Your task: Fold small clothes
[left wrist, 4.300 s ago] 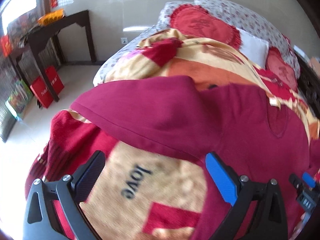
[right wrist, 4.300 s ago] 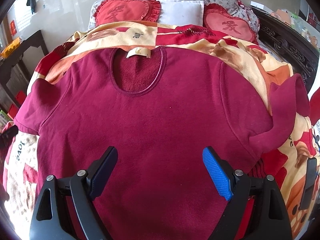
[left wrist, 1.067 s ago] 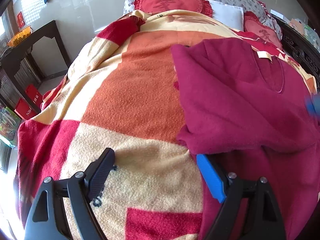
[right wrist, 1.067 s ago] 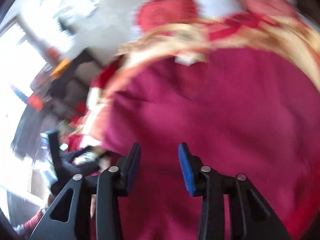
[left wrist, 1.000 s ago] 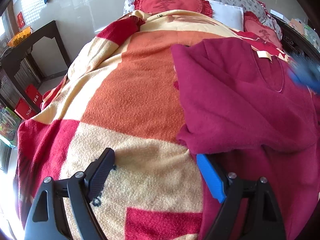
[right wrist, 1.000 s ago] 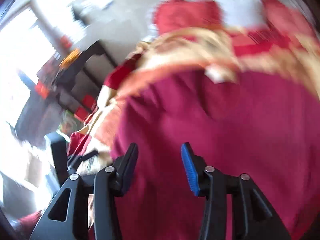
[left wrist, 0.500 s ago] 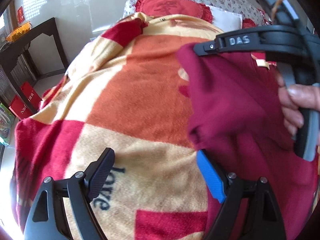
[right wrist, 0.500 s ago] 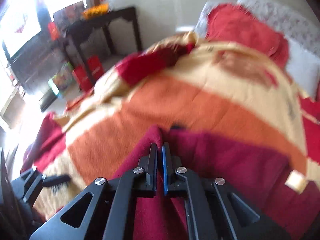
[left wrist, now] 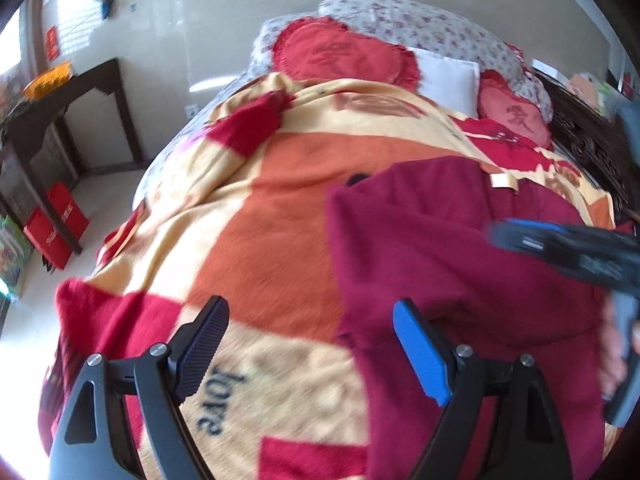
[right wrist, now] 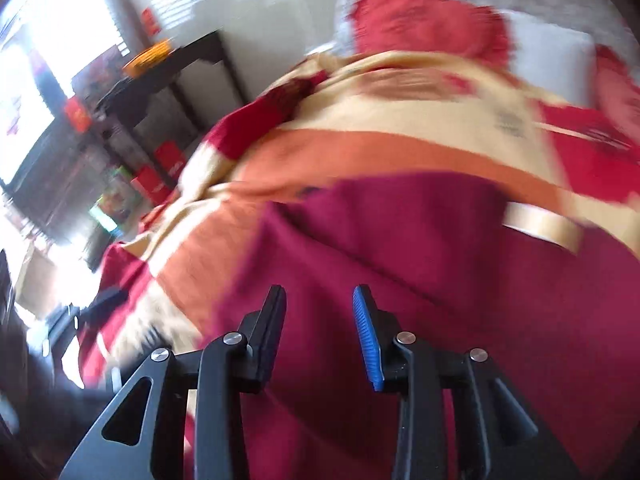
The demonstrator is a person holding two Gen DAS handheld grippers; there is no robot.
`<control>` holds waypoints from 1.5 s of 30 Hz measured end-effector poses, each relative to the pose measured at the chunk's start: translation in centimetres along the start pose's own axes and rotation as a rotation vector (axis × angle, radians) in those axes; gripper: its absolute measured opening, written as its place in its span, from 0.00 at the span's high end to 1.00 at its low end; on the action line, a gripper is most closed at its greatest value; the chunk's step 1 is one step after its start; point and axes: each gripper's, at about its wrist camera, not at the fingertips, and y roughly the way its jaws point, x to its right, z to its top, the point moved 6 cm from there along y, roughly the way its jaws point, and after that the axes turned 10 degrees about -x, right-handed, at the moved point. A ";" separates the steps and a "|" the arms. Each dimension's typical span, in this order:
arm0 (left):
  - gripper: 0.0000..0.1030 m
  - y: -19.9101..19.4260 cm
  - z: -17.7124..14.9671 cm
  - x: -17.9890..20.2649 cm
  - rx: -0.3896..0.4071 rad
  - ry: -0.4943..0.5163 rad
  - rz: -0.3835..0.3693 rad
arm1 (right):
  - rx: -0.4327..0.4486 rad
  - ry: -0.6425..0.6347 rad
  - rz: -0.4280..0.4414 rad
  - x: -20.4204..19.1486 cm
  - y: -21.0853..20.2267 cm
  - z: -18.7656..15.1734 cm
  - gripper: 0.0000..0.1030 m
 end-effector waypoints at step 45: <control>0.13 6.9 -1.4 6.0 -0.192 0.011 0.048 | 0.000 0.315 -0.333 16.6 -4.9 -10.9 0.88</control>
